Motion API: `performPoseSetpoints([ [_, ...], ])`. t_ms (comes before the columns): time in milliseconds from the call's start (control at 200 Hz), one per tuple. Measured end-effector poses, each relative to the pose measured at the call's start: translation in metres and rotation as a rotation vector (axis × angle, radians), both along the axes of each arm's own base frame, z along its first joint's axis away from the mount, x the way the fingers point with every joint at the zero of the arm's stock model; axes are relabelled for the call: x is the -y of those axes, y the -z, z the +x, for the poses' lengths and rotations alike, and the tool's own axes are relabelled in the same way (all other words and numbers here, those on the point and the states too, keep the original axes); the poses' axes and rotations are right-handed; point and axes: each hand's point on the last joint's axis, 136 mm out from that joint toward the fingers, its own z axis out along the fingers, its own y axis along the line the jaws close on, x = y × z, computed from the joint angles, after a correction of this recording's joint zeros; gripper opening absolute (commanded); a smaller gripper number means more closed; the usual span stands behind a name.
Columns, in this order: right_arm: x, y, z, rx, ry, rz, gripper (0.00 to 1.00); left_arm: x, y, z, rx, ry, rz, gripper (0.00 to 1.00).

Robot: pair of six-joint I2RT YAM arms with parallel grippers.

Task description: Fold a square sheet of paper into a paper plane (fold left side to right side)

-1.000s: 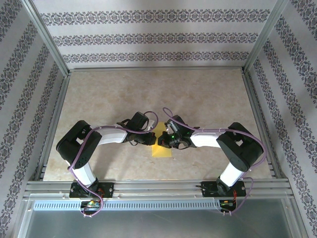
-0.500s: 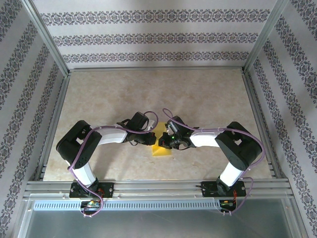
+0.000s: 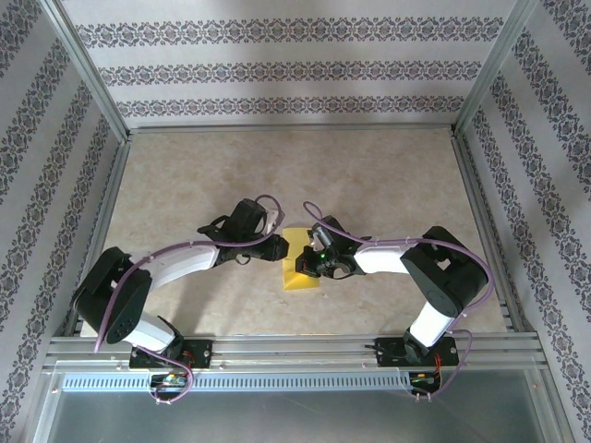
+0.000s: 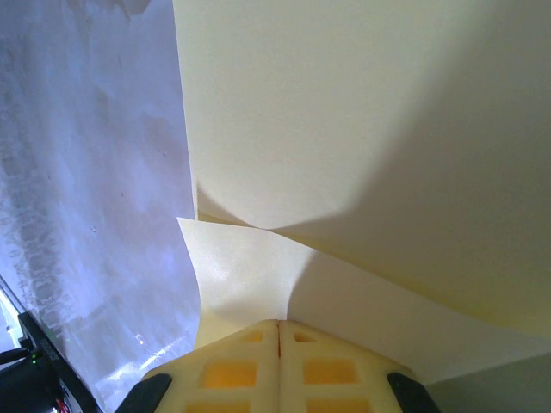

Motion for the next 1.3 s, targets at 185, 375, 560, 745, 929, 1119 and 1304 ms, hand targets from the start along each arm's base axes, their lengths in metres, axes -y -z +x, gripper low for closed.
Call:
performPoseSetpoints([
  [185, 0.000, 0.000, 0.000, 0.000, 0.000, 0.000, 0.00, 0.001, 0.004, -0.028, -0.109, 0.000, -0.058, 0.18],
  [375, 0.000, 0.000, 0.000, -0.001, 0.000, 0.000, 0.00, 0.012, 0.019, -0.064, -0.266, 0.020, -0.095, 0.17],
  [560, 0.000, 0.000, 0.000, 0.000, -0.002, 0.001, 0.00, 0.019, 0.031, -0.070, -0.339, 0.016, -0.102, 0.17],
  [745, 0.000, 0.000, 0.000, 0.000, -0.003, 0.001, 0.00, 0.019, 0.047, -0.073, -0.393, 0.007, -0.080, 0.17],
  [929, 0.000, 0.000, 0.000, 0.000, -0.003, 0.001, 0.00, 0.021, 0.053, -0.075, -0.414, 0.011, -0.078, 0.17],
  [1119, 0.000, 0.000, 0.000, 0.000, -0.003, 0.001, 0.00, 0.022, 0.060, -0.076, -0.427, 0.016, -0.069, 0.17],
  [1304, 0.000, 0.000, 0.000, 0.000, -0.003, 0.001, 0.00, 0.022, 0.064, -0.077, -0.438, 0.015, -0.062, 0.17],
])
